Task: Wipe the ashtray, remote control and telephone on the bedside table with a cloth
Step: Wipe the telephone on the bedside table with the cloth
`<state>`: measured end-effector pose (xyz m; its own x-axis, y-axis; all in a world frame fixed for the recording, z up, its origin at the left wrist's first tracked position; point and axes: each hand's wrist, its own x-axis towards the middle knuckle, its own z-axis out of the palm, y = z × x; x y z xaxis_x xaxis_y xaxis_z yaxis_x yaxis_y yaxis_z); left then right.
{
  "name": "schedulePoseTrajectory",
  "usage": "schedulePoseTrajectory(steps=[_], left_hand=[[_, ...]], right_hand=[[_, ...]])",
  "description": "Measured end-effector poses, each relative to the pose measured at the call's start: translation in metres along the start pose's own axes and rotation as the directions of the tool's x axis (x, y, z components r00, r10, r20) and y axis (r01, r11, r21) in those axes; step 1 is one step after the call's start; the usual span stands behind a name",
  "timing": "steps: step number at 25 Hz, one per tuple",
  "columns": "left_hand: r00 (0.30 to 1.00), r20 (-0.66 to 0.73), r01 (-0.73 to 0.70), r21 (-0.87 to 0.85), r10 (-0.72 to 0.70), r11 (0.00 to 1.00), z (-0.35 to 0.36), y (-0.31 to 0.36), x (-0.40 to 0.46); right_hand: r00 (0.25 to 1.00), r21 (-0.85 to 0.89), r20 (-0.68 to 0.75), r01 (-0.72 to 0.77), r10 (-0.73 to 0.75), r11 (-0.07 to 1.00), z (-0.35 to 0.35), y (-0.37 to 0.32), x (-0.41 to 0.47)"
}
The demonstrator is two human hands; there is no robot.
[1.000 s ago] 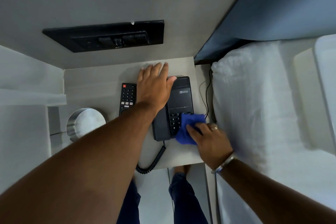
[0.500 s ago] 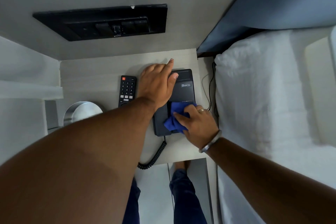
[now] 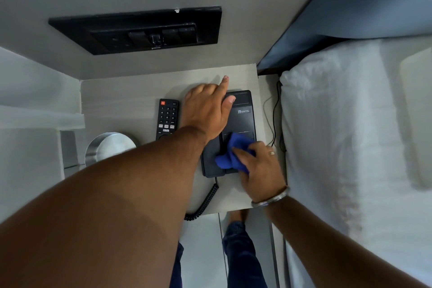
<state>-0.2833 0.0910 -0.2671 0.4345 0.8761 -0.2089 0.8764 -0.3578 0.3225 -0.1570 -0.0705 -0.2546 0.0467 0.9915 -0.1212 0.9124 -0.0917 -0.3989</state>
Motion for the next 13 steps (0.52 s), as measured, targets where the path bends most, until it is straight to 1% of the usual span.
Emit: schedulePoseTrajectory(steps=[2,4,5,6,7,8,9,11,12,13], left_hand=[[1.0,-0.005,-0.002,0.003,0.002,1.0,0.001,0.0,-0.002],[1.0,-0.006,-0.014,-0.002,0.014,1.0,0.001,0.0,-0.001],[1.0,-0.002,-0.021,-0.003,0.021,1.0,0.0,0.0,-0.001],[1.0,0.005,-0.025,0.007,0.025,1.0,-0.001,-0.001,-0.001],[1.0,0.013,-0.023,0.023,0.022,0.999,-0.003,-0.001,-0.002],[1.0,0.013,-0.017,0.037,0.016,0.999,-0.003,-0.001,-0.002],[1.0,0.006,-0.013,0.041,0.013,0.999,-0.002,-0.001,-0.003],[1.0,-0.011,-0.015,0.017,0.015,1.0,0.0,0.0,-0.001],[1.0,-0.016,-0.014,0.006,0.015,1.0,0.001,0.001,-0.002],[1.0,-0.022,-0.013,0.003,0.013,1.0,0.001,0.001,-0.002]], right_hand=[[0.999,0.022,0.027,0.039,-0.039,0.999,0.011,-0.011,0.0],[0.995,0.012,0.043,0.088,-0.088,0.996,0.012,-0.001,0.003],[0.995,0.011,0.039,0.089,-0.09,0.996,0.011,0.006,0.002],[0.999,0.032,0.018,0.041,-0.042,0.999,0.01,0.01,-0.001],[0.999,0.07,-0.021,-0.049,0.05,0.996,0.01,0.012,-0.006],[0.983,0.125,-0.067,-0.162,0.172,0.979,0.012,0.011,-0.011],[0.945,0.194,-0.107,-0.285,0.309,0.939,0.016,0.009,-0.014],[0.811,0.319,-0.139,-0.507,0.568,0.801,0.021,0.003,-0.018],[0.765,0.34,-0.142,-0.558,0.628,0.757,0.022,0.001,-0.018],[0.783,0.324,-0.153,-0.537,0.603,0.779,0.023,-0.002,-0.017]])
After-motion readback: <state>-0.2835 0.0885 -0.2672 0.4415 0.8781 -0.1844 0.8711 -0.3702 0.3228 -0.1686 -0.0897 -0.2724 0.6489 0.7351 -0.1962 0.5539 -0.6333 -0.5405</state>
